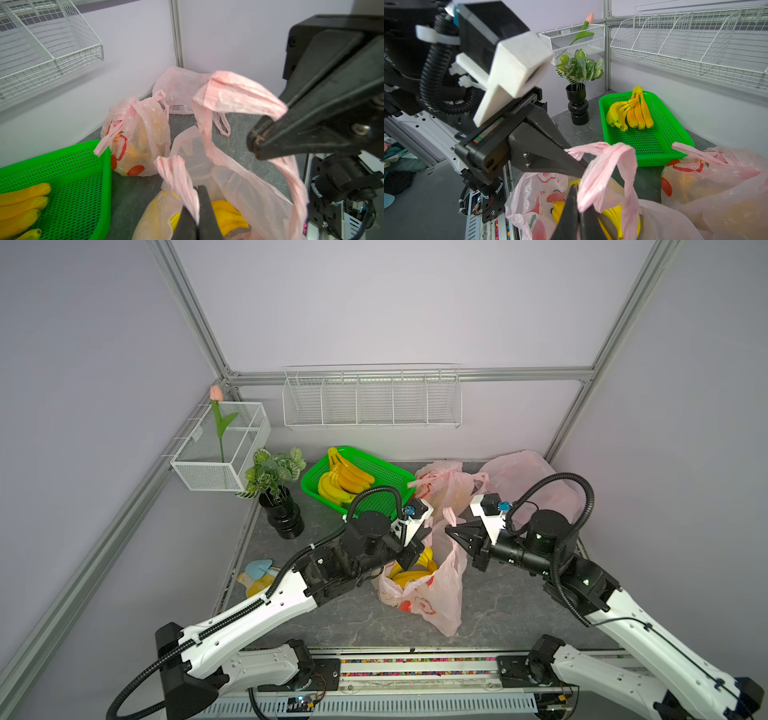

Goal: Place the banana into a plastic bag & tie a knot
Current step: Cross the plastic bag at the center of the board.

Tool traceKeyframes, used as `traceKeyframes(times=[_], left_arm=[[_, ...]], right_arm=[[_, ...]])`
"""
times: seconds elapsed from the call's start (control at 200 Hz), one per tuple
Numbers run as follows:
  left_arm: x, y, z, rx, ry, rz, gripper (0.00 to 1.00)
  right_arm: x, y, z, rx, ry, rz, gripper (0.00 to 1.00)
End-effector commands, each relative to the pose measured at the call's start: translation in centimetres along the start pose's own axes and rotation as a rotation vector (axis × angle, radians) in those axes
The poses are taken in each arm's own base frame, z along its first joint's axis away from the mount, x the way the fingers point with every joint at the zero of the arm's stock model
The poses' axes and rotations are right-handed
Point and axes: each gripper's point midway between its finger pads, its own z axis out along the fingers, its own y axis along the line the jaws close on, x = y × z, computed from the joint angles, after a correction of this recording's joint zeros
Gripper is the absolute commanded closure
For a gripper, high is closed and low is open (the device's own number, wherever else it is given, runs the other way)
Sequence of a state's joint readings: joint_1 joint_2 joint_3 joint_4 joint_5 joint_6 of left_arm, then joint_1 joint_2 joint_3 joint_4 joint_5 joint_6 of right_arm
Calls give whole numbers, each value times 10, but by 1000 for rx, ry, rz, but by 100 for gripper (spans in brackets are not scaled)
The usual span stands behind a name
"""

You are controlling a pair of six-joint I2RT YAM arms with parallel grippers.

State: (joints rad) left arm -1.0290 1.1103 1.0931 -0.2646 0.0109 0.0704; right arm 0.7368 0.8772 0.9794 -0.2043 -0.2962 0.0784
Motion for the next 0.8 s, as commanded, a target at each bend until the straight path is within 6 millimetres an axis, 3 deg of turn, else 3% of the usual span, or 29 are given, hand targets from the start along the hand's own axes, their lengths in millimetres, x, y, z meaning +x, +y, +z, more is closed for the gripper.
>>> traceKeyframes(times=[0.0, 0.13, 0.33, 0.5, 0.795], left_arm=[[-16, -16, -7, 78, -87, 58, 100], [-10, -25, -3, 117, -43, 102, 100], [-12, -16, 6, 52, -24, 103, 100], [-7, -23, 11, 68, -16, 136, 100], [-6, -30, 14, 70, -62, 162, 100]], right_arm=[[11, 1, 7, -9, 14, 8, 91], [8, 4, 6, -17, 8, 2, 89], [7, 11, 6, -43, 5, -2, 86], [10, -9, 7, 71, 18, 43, 70], [11, 1, 17, -1, 5, 166, 59]])
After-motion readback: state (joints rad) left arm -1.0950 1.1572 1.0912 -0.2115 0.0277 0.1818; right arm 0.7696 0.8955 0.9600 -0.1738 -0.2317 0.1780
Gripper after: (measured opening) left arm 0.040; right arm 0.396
